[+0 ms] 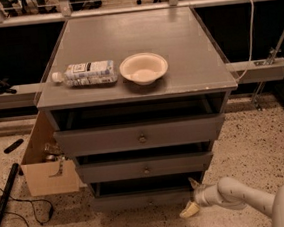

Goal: Open bottom drawer

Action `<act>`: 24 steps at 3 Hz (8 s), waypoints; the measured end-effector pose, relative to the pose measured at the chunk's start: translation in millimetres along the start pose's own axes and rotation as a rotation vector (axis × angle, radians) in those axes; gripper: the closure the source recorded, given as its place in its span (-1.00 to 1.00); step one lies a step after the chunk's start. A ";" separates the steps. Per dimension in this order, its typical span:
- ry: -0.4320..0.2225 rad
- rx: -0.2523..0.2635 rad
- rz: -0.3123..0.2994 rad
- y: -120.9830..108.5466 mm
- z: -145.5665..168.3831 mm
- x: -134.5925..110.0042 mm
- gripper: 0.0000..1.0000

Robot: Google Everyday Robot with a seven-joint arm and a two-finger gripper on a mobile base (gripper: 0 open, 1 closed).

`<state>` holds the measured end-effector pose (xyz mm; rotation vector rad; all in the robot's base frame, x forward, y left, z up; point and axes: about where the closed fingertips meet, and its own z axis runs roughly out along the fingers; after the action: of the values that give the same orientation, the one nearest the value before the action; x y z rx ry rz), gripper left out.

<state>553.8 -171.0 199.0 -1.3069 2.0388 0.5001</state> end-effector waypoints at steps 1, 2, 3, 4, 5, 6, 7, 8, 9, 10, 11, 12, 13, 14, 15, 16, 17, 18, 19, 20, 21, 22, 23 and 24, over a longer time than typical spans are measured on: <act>0.000 0.000 0.000 0.0 0.0 0.0 -1.00; 0.002 0.009 0.003 -13.6 13.9 -5.2 -1.00; 0.015 0.024 -0.001 -37.4 31.7 -9.9 -1.00; 0.034 0.050 -0.007 -63.9 54.8 0.9 -0.96; 0.033 0.054 -0.007 -66.2 53.8 0.2 -0.52; 0.033 0.054 -0.007 -66.1 53.8 0.2 -0.06; 0.035 0.046 -0.012 -62.3 48.4 -2.1 0.58; 0.034 0.041 -0.012 -59.0 42.5 -2.9 0.99; 0.040 0.003 0.006 -39.2 29.0 6.9 1.00; 0.040 0.003 0.006 -39.2 29.0 6.9 1.00; 0.040 0.003 0.006 -39.2 29.1 6.9 0.71; 0.040 0.003 0.006 -39.2 29.1 6.9 0.25; 0.040 0.003 0.006 -39.1 29.2 6.9 -0.22; 0.040 0.003 0.006 -39.1 29.2 6.9 -0.68; 0.040 0.003 0.006 -39.0 29.2 6.9 -0.82; 0.040 0.003 0.006 -39.0 29.2 6.9 -0.36; 0.040 -0.010 -0.030 -4.1 19.4 23.8 0.26; 0.029 -0.020 -0.044 11.1 13.5 24.4 0.72; 0.029 -0.020 -0.044 11.0 10.8 22.0 1.00; 0.012 -0.021 -0.033 33.9 1.2 38.4 1.00; 0.012 -0.021 -0.033 32.9 0.1 35.3 0.64; 0.012 -0.021 -0.033 32.9 0.0 35.2 0.02; 0.012 -0.021 -0.033 32.9 0.0 35.1 -0.45; 0.012 -0.021 -0.033 32.9 0.0 35.1 -0.91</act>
Offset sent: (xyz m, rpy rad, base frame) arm 0.0344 0.0058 0.0000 -0.0067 -0.0269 -0.0201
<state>514.1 -179.8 173.3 -1.3567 2.0235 0.5006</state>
